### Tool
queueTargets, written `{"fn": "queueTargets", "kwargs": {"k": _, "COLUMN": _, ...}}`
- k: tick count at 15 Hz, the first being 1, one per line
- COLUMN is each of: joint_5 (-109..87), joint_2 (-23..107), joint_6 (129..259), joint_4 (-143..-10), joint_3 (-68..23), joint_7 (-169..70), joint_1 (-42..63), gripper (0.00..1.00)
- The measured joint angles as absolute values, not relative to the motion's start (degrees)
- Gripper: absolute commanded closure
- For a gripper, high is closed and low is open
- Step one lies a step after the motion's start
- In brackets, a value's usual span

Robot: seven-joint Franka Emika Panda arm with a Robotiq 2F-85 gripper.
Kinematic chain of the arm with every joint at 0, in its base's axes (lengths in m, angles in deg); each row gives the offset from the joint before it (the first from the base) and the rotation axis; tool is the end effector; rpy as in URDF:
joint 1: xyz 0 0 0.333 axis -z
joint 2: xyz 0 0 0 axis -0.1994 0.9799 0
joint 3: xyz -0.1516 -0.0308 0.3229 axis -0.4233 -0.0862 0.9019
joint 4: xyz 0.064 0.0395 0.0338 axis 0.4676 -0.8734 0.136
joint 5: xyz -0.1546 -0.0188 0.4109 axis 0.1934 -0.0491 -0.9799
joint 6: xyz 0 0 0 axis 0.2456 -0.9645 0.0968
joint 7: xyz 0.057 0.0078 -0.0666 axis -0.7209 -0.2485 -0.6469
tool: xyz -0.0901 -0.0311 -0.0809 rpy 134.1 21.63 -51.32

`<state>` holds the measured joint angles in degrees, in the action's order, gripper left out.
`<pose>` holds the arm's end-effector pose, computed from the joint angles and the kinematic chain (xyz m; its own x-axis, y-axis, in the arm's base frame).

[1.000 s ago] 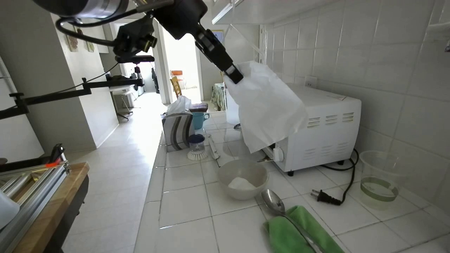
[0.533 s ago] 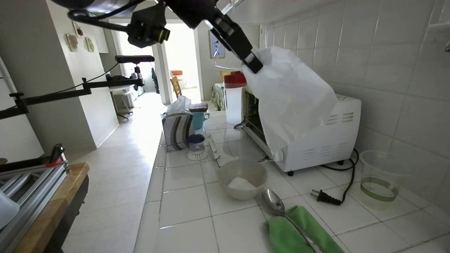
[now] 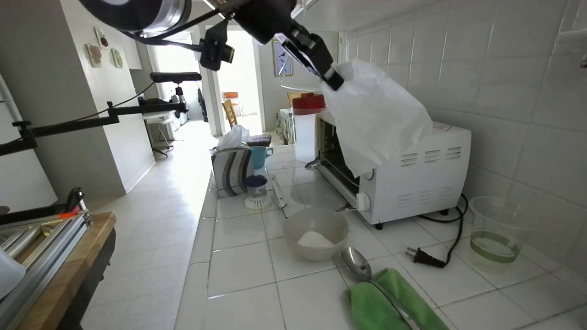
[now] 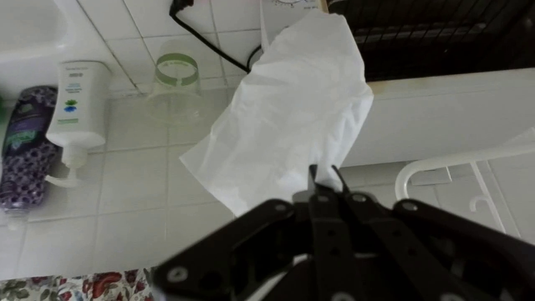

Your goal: Use the paper towel to clean the top of the grill

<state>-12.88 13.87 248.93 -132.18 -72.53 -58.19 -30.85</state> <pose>0.5134 -0.1106 0.3951 0.6458 -0.1572 0.7472 -0.1291 -0.9870 -0.0961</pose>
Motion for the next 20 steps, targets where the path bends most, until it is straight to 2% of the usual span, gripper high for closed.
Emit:
{"fn": "queueTargets", "kwargs": {"k": 12, "joint_5": -6.2, "joint_2": 13.8, "joint_6": 250.0, "joint_4": -127.8, "joint_3": -98.5, "joint_7": -59.6, "joint_1": -54.1, "gripper": 0.99}}
{"fn": "queueTargets", "kwargs": {"k": 20, "joint_5": -5.7, "joint_2": 13.8, "joint_6": 249.9, "joint_4": -127.5, "joint_3": -100.7, "joint_7": -59.8, "joint_1": -56.2, "gripper": 0.99}}
